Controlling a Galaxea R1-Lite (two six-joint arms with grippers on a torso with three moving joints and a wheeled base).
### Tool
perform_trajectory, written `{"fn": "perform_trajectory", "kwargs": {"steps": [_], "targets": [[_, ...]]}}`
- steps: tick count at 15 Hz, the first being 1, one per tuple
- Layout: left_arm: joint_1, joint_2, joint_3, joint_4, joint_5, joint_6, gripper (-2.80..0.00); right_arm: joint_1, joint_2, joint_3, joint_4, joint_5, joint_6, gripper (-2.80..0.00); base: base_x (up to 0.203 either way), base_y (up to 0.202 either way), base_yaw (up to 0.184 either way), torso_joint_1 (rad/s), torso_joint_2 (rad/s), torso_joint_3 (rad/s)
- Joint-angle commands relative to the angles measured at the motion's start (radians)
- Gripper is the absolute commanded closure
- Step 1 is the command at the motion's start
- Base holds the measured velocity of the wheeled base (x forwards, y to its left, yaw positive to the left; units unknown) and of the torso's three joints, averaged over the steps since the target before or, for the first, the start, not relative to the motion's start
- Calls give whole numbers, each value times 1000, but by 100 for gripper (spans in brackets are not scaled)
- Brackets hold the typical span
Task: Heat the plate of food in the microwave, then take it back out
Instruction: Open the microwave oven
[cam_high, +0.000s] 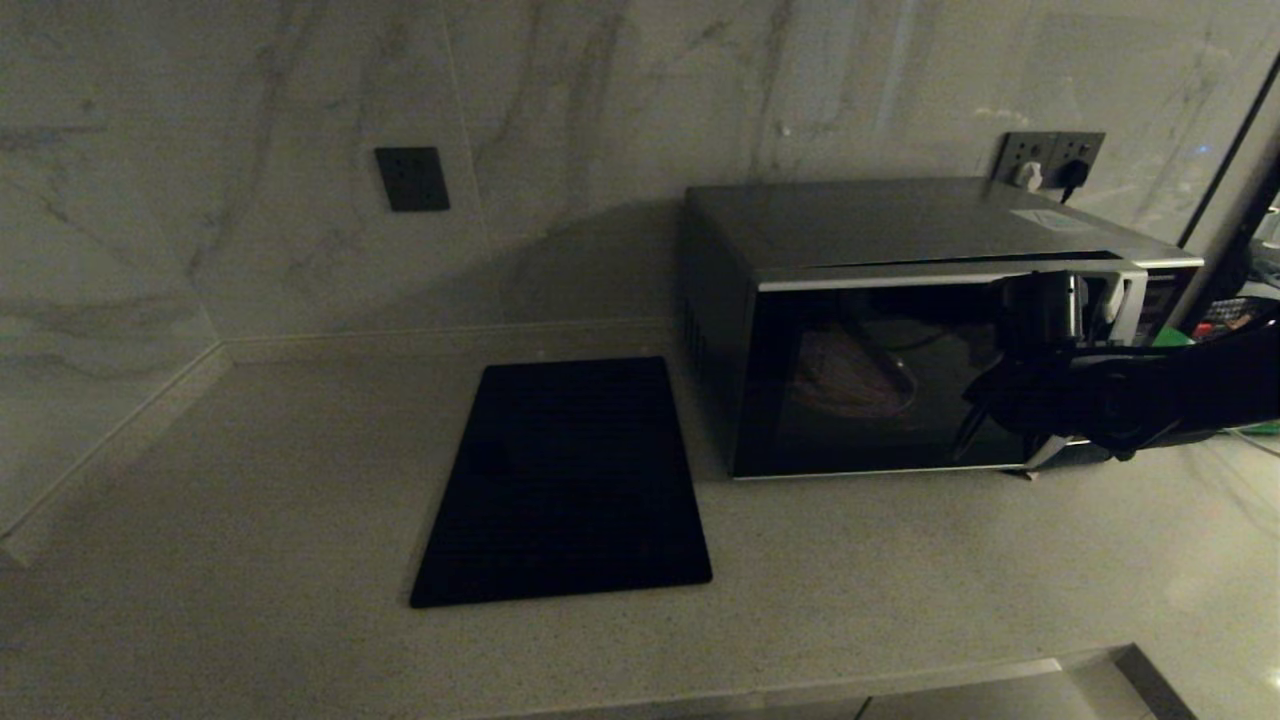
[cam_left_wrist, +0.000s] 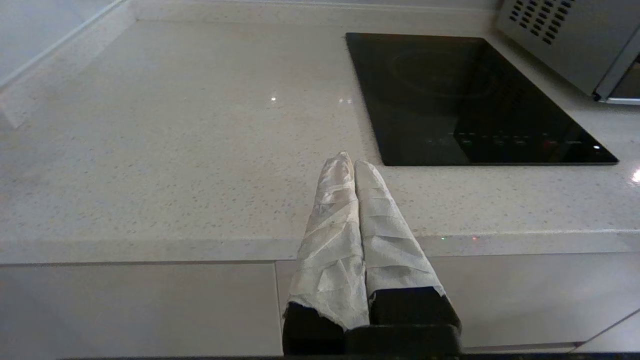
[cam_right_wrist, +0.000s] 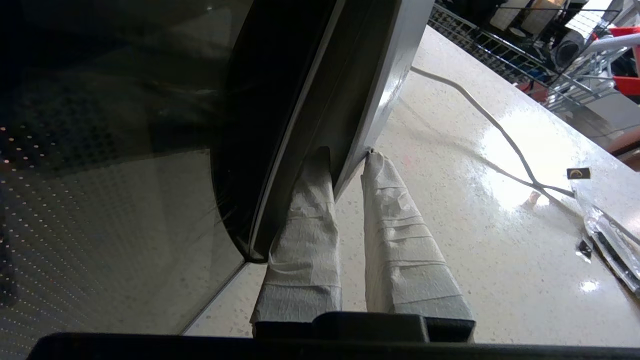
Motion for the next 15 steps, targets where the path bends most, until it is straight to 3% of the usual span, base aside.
{"fn": "perform_trajectory", "kwargs": {"steps": [1, 10, 11, 15], "targets": [[0, 2, 0, 0, 1, 0, 0, 6, -33, 20, -9, -4, 6, 0, 0, 0, 0, 0, 0, 0], [0, 2, 0, 0, 1, 0, 0, 29, -35, 39, -12, -2, 5, 0, 0, 0, 0, 0, 0, 0], [0, 2, 0, 0, 1, 0, 0, 38, -37, 49, -12, -2, 3, -280, 0, 0, 0, 0, 0, 0], [0, 2, 0, 0, 1, 0, 0, 65, -76, 68, -11, -2, 3, -280, 0, 0, 0, 0, 0, 0]]}}
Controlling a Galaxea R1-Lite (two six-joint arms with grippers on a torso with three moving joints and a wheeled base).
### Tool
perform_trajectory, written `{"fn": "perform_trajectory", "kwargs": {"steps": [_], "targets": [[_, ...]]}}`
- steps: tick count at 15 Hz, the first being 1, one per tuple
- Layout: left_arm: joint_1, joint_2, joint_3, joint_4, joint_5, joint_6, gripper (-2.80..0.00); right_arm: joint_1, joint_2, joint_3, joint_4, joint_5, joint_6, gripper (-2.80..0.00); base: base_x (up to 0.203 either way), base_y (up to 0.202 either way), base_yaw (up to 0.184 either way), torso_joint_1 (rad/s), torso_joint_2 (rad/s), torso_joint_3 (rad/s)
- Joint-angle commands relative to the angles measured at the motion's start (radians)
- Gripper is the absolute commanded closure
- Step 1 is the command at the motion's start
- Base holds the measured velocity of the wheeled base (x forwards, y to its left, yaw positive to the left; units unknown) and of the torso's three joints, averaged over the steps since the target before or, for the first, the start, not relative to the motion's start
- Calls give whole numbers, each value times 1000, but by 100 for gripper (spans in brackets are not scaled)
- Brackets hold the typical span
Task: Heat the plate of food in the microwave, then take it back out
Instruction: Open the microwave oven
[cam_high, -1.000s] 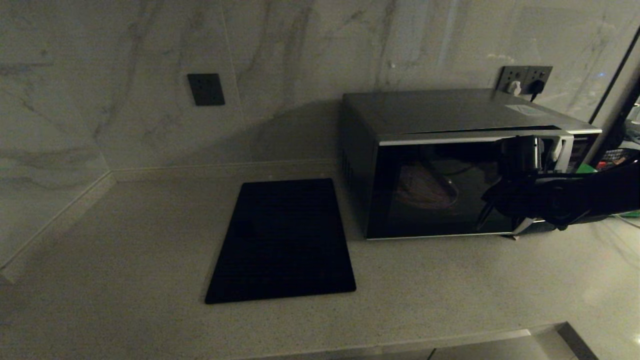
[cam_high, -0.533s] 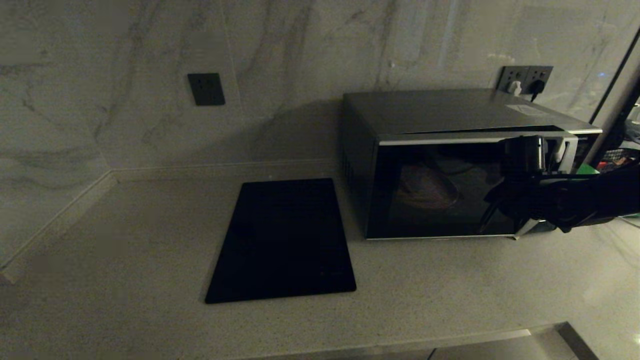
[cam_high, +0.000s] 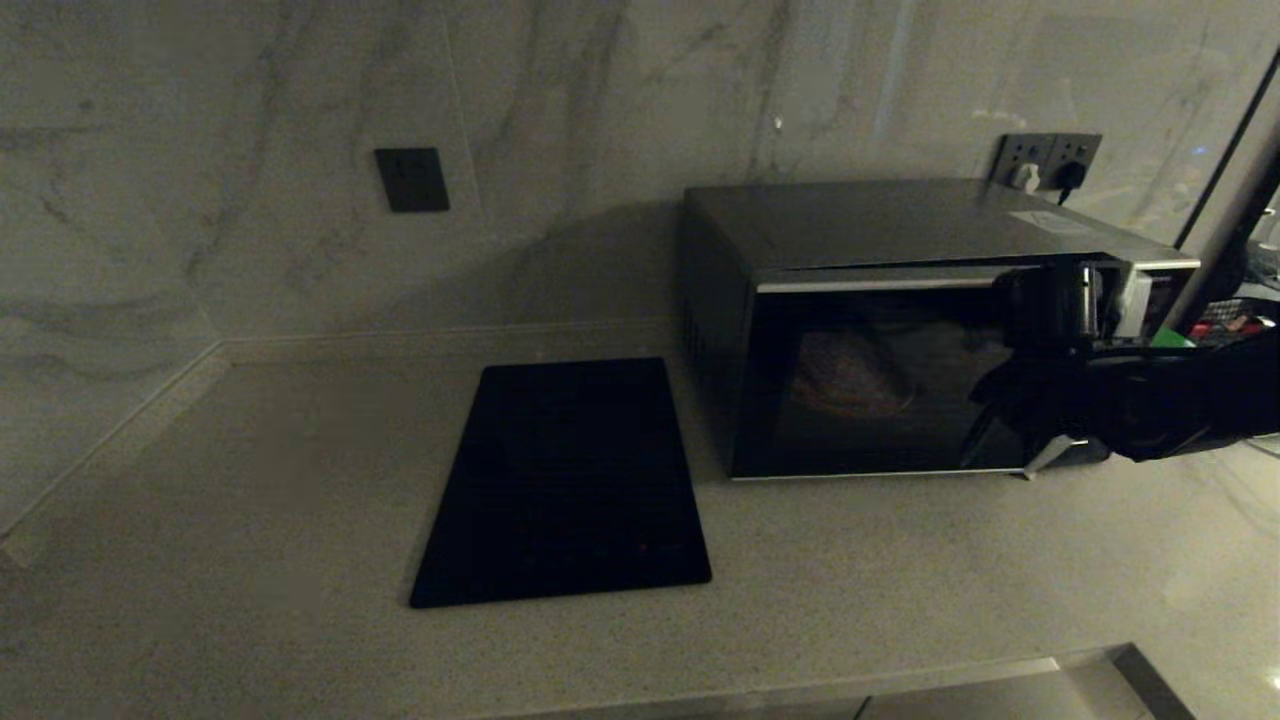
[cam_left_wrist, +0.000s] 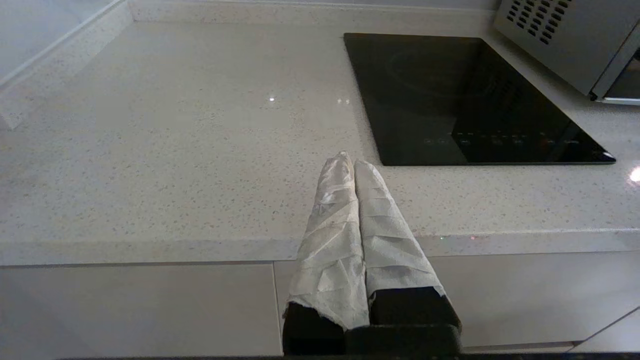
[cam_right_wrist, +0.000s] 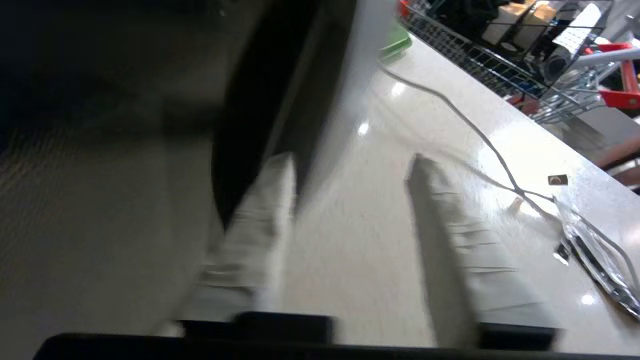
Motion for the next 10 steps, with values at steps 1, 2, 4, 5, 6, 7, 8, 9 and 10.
{"fn": "perform_trajectory", "kwargs": {"steps": [1, 2, 4, 5, 6, 7, 8, 9, 10], "targets": [[0, 2, 0, -1, 1, -1, 0, 16, -38, 20, 8, 2, 3, -280, 0, 0, 0, 0, 0, 0], [0, 2, 0, -1, 1, -1, 0, 30, -62, 42, 8, 3, 4, -280, 0, 0, 0, 0, 0, 0], [0, 2, 0, -1, 1, -1, 0, 64, -120, 81, 7, 5, 5, -280, 0, 0, 0, 0, 0, 0], [0, 2, 0, -1, 1, -1, 0, 75, -158, 95, 7, 6, 5, -280, 0, 0, 0, 0, 0, 0], [0, 2, 0, -1, 1, -1, 0, 84, -207, 106, 7, 10, 4, -280, 0, 0, 0, 0, 0, 0], [0, 2, 0, -1, 1, -1, 0, 90, -259, 113, 9, 17, -3, -280, 0, 0, 0, 0, 0, 0], [0, 2, 0, -1, 1, -1, 0, 93, -318, 121, 10, 25, -25, -280, 0, 0, 0, 0, 0, 0], [0, 2, 0, -1, 1, -1, 0, 94, -377, 127, 10, 32, -60, -280, 0, 0, 0, 0, 0, 0], [0, 2, 0, -1, 1, -1, 0, 95, -428, 127, 10, 36, -102, -280, 0, 0, 0, 0, 0, 0]]}}
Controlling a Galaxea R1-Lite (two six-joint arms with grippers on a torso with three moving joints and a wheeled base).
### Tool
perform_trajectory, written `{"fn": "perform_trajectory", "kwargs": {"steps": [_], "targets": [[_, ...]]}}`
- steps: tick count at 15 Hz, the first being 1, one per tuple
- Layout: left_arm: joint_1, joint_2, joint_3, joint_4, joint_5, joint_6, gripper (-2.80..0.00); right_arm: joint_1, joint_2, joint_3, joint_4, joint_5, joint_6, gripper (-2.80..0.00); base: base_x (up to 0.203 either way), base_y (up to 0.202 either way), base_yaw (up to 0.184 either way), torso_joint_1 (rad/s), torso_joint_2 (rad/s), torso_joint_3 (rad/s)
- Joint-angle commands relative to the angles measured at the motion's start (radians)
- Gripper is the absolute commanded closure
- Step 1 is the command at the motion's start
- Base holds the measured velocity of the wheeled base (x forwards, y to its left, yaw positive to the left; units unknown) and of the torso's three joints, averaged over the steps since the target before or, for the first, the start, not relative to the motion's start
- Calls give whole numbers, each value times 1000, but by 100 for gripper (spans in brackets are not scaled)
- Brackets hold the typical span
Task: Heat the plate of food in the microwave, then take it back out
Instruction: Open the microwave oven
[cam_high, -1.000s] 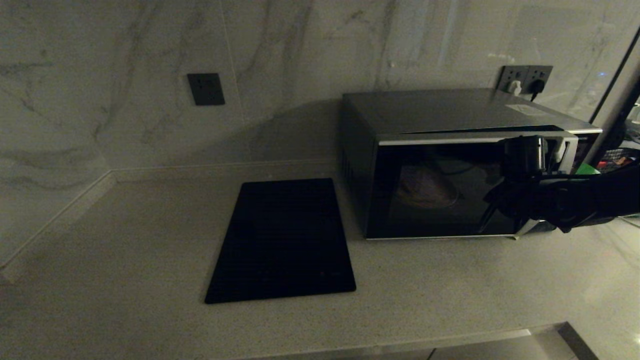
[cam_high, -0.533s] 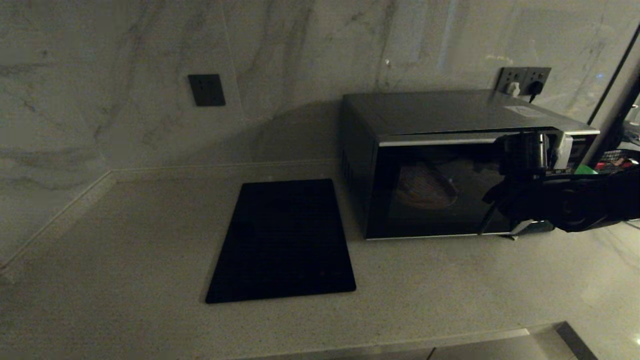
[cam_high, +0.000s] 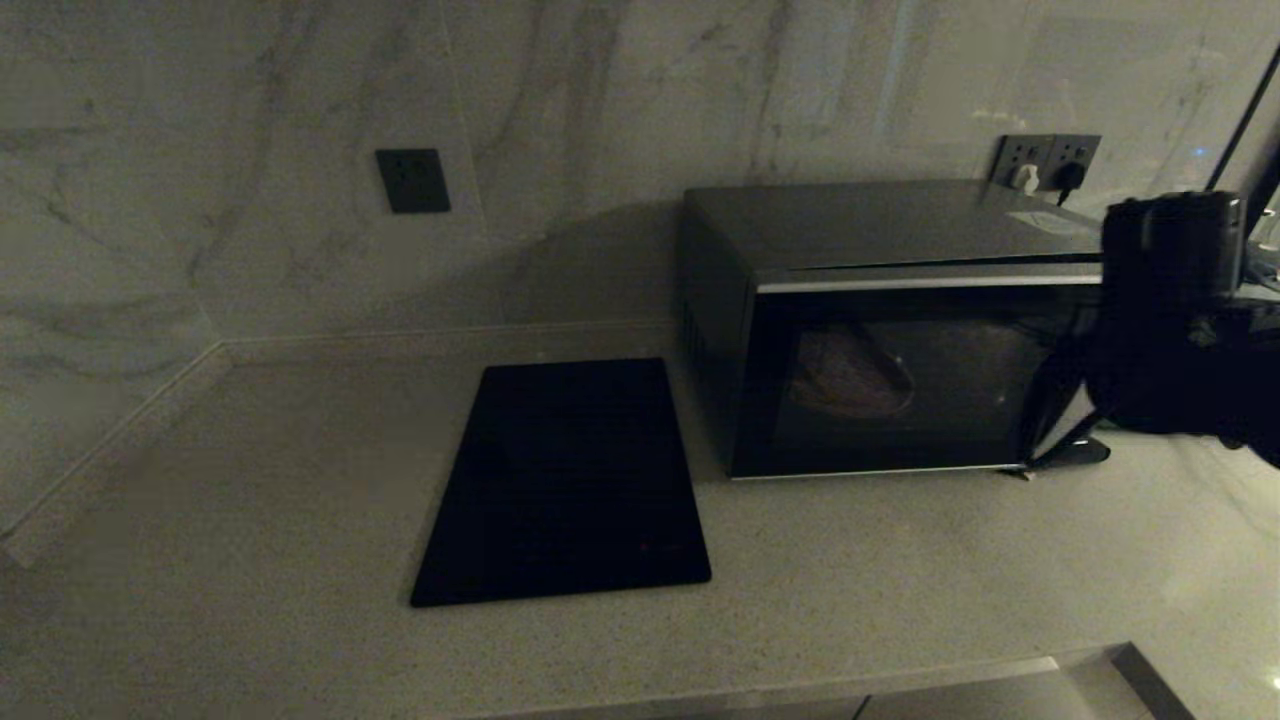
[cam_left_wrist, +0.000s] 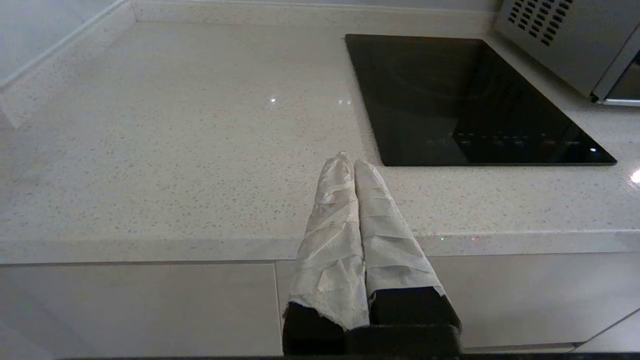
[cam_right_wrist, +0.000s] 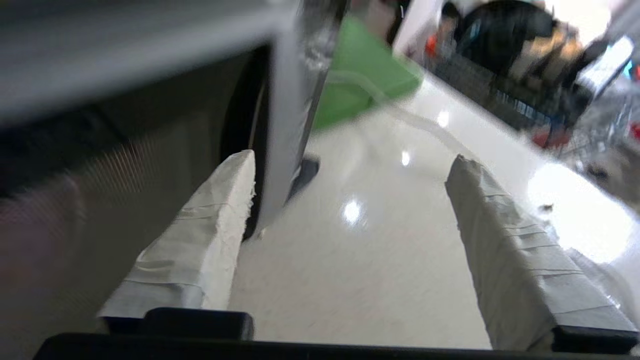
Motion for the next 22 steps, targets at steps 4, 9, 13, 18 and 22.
{"fn": "perform_trajectory", "kwargs": {"steps": [4, 9, 13, 18, 22], "targets": [[0, 2, 0, -1, 1, -1, 0, -13, -233, -62, 9, 1, -221, 0, 0, 0, 0, 0, 0, 0], [0, 2, 0, -1, 1, -1, 0, -8, -248, -228, 227, 11, -288, 0, 0, 0, 0, 0, 0, 0], [0, 1, 0, -1, 1, -1, 0, -38, -226, -510, 665, 164, -292, 0, 0, 0, 0, 0, 0, 0], [0, 2, 0, -1, 1, -1, 0, -144, -192, -786, 1012, 610, -291, 0, 0, 0, 0, 0, 0, 0], [0, 2, 0, -1, 1, -1, 0, -270, -240, -818, 1019, 1000, -283, 0, 0, 0, 0, 0, 0, 0]]}}
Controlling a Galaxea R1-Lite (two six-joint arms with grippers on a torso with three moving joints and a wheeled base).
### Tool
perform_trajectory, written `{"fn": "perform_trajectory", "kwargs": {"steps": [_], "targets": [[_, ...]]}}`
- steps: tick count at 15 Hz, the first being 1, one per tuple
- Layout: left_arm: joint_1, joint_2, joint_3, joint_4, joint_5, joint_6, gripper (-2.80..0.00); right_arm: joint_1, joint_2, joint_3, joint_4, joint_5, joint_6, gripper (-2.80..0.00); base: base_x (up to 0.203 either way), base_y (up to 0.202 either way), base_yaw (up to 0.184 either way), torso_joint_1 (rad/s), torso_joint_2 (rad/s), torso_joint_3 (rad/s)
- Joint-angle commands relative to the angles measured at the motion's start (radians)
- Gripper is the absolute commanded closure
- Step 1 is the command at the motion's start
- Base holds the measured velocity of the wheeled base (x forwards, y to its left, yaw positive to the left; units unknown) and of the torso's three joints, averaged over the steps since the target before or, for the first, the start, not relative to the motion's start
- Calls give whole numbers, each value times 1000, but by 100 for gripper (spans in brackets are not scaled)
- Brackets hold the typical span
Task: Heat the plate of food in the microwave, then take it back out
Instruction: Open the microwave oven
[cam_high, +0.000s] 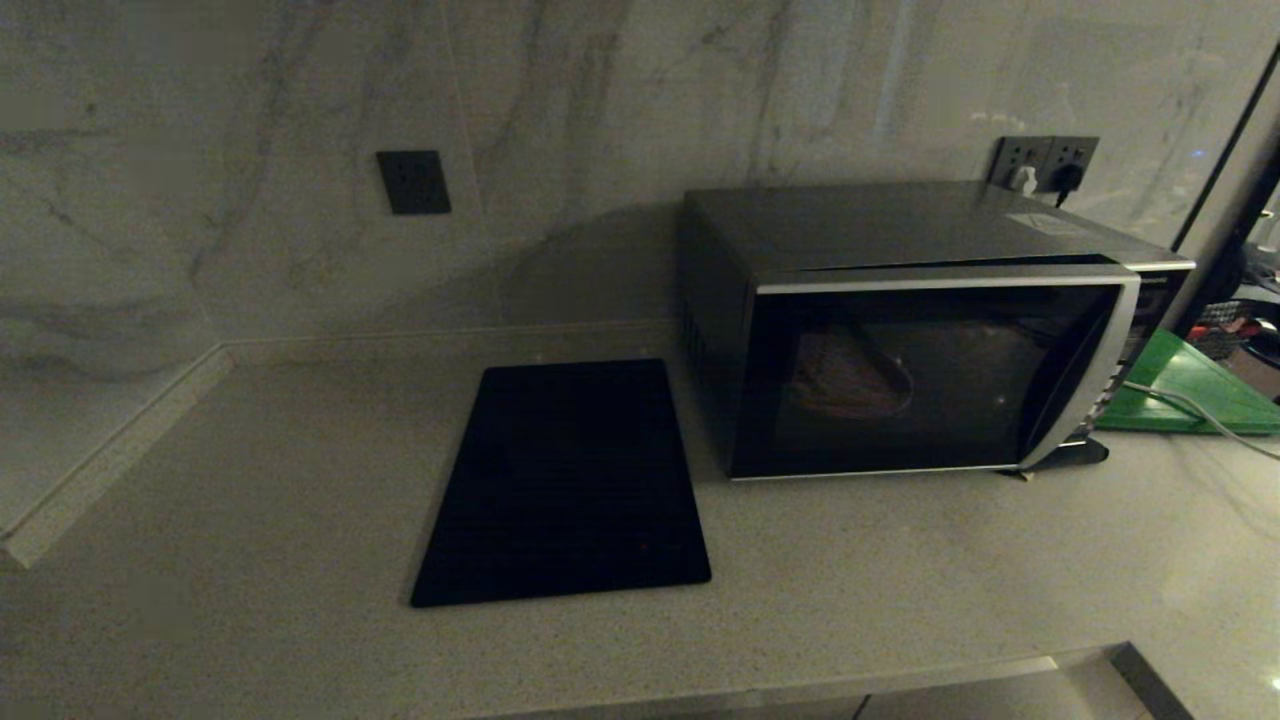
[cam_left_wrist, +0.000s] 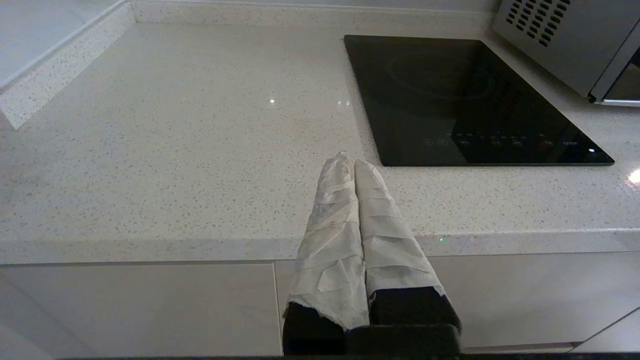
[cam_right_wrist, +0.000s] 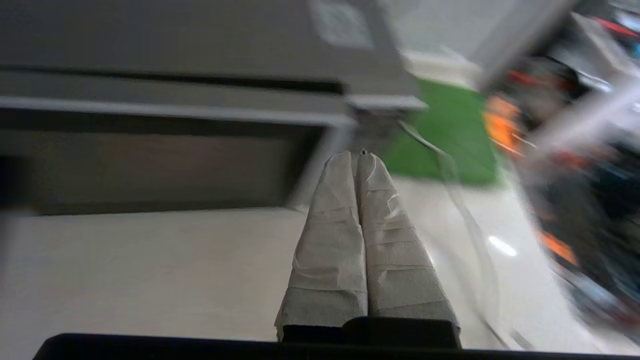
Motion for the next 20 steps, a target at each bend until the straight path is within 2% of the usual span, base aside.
{"fn": "perform_trajectory", "kwargs": {"steps": [1, 5, 8, 9, 11, 12, 14, 15, 16, 19, 20], "targets": [[1, 2, 0, 0, 1, -1, 0, -78, -8, -22, 4, 203, 42, 0, 0, 0, 0, 0, 0, 0], [1, 2, 0, 0, 1, -1, 0, -85, 99, -76, 1, 254, 358, 0, 0, 0, 0, 0, 0, 0], [1, 2, 0, 0, 1, -1, 0, -84, 160, -83, -5, 270, 497, 0, 0, 0, 0, 0, 0, 0], [1, 2, 0, 0, 1, -1, 0, -84, 180, -83, 12, 269, 519, 0, 0, 0, 0, 0, 0, 0], [1, 2, 0, 0, 1, -1, 0, -86, 195, -83, 157, 257, 498, 0, 0, 0, 0, 0, 0, 0], [1, 2, 0, 0, 1, -1, 0, -100, 201, -83, 226, 227, 429, 0, 0, 0, 0, 0, 0, 0], [1, 2, 0, 0, 1, -1, 0, -165, 221, -83, 365, 90, 236, 0, 0, 0, 0, 0, 0, 0], [1, 2, 0, 0, 1, -1, 0, -201, 241, -84, 365, 22, 200, 0, 0, 0, 0, 0, 0, 0], [1, 2, 0, 0, 1, -1, 0, -212, 263, -83, 294, 20, 205, 0, 0, 0, 0, 0, 0, 0], [1, 2, 0, 0, 1, -1, 0, -237, 380, -84, 19, 62, 335, 0, 0, 0, 0, 0, 0, 0], [1, 2, 0, 0, 1, -1, 0, -239, 405, -86, -57, 98, 364, 0, 0, 0, 0, 0, 0, 0]]}}
